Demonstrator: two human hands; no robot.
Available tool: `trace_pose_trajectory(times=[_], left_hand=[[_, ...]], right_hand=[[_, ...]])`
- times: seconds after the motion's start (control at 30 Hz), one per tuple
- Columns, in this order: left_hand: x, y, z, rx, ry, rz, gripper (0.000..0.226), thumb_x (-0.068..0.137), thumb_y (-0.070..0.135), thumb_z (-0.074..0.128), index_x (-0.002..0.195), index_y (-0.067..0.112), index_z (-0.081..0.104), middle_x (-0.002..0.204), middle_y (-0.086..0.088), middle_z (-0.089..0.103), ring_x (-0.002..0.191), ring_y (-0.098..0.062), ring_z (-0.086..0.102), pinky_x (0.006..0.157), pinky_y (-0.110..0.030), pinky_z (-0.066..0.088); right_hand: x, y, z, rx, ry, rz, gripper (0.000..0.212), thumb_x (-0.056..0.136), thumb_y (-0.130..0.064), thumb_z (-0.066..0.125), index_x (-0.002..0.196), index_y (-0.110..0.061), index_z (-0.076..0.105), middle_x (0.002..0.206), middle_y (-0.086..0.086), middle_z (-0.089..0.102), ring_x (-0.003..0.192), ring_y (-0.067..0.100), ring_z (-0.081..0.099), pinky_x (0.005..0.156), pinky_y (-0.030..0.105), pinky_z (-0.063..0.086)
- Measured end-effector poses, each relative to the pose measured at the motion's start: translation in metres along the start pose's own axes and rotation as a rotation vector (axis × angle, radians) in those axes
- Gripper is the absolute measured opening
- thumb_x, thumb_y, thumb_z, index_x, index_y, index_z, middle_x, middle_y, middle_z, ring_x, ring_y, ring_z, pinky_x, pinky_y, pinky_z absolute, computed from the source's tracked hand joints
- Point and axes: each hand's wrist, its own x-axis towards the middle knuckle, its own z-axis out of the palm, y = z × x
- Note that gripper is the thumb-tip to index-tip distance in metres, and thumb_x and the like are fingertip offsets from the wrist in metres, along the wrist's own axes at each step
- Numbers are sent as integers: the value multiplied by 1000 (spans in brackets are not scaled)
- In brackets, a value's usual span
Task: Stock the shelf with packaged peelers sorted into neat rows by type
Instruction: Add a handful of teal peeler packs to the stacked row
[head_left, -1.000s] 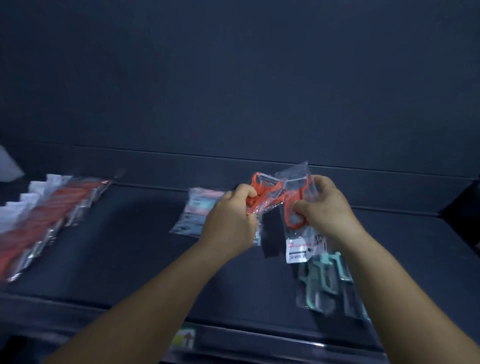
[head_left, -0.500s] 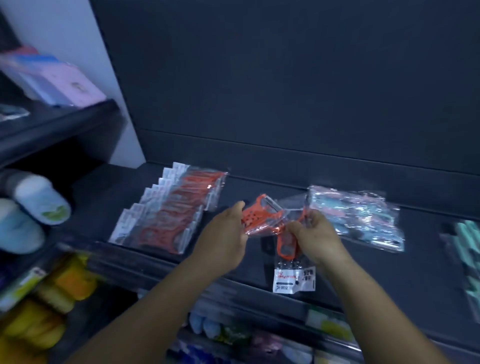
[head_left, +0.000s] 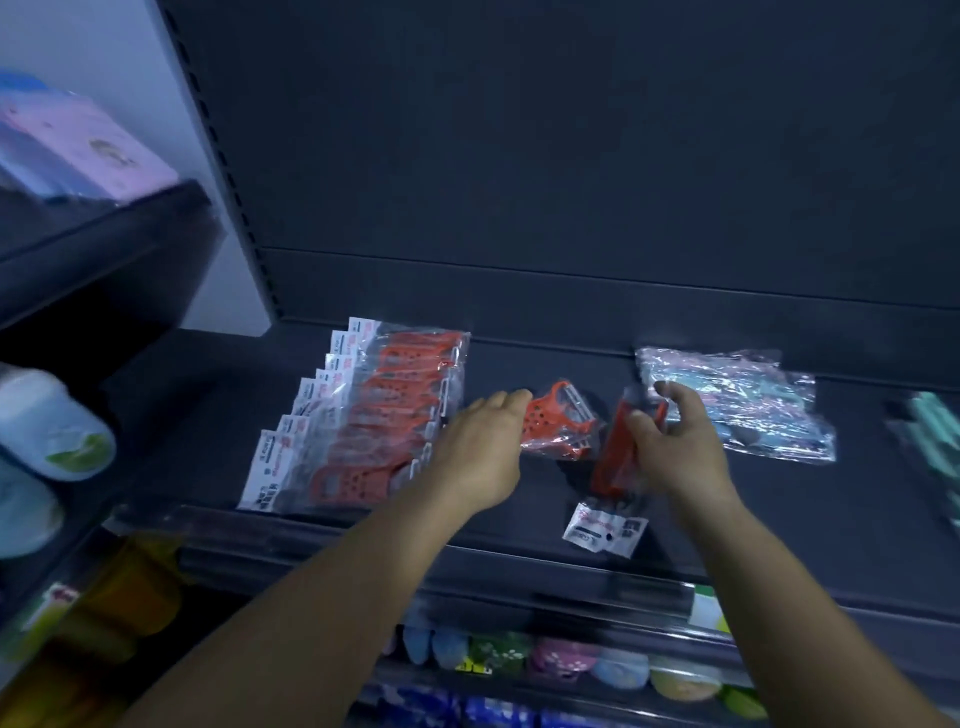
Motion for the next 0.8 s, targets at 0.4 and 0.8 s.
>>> trace_pose_trajectory(times=[0.4,0.8], left_hand=[[92,-11,0,124,90,41,65,86,-5,51,144,17,30,141,-5,44,130,-24,40,109,-35,29],[166,-25,21,222,-45,62,67,82,-5,51,140,25,33,136,2,48,124,-21,44,105,-32,27]], right_hand=[[27,-8,-5,214,-7,113,45,84,-4,63,116,-26,40,76,6,62,64,25,62,67,40,55],[92,-9,8,74,-15,-38,8,93,-19,50,90,-13,54,65,3,52,54,18,47,51,27,37]])
